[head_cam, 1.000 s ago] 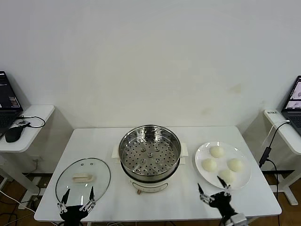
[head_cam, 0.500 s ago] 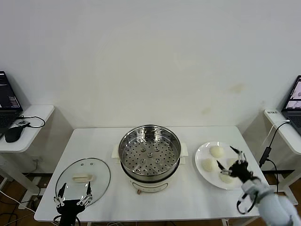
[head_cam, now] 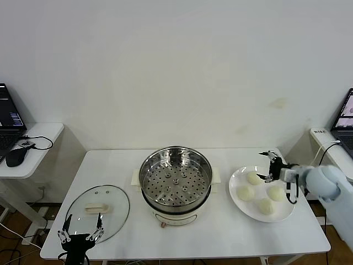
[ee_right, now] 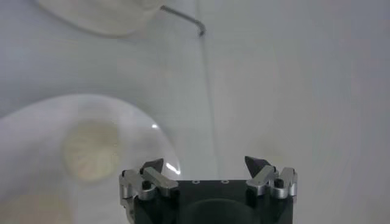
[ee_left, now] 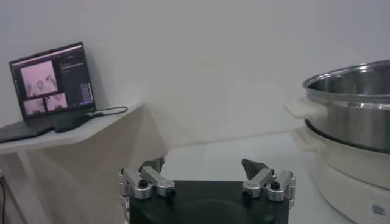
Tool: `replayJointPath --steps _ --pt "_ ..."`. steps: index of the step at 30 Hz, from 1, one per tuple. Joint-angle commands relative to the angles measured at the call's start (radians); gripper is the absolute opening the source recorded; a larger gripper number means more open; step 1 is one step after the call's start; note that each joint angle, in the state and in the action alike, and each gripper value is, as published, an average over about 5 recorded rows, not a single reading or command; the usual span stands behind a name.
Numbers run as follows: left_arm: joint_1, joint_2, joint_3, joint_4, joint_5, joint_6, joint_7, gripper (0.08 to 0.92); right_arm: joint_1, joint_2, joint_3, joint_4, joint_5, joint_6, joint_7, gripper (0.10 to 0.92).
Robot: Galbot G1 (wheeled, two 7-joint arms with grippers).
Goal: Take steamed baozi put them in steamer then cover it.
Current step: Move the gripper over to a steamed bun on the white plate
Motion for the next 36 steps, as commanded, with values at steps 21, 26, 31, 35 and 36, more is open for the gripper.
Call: replayJointPath --steps 21,26,31,35,36 --pt "-0.037 0.026 -0.053 0.043 -0.032 0.009 0.000 0.823 0.339 0.233 -0.429 -0.451 -0.050 -0.002 -0.121 0.808" --pt "-0.040 0.026 -0.055 0.046 -0.034 0.009 0.000 0.823 0.335 0.260 -0.427 -0.483 -0.071 -0.004 -0.118 0.770" --pt "-0.044 0.028 -0.057 0.051 -0.036 0.009 -0.001 0.823 0.330 0.276 -0.419 -0.508 -0.092 -0.005 -0.117 0.722" --pt "-0.046 0.029 -0.059 0.055 -0.037 0.008 -0.002 0.823 0.329 0.281 -0.416 -0.519 -0.100 -0.007 -0.117 0.683" --pt "-0.047 0.029 -0.060 0.055 -0.037 0.008 -0.002 0.823 0.329 0.282 -0.416 -0.520 -0.101 -0.008 -0.117 0.673"
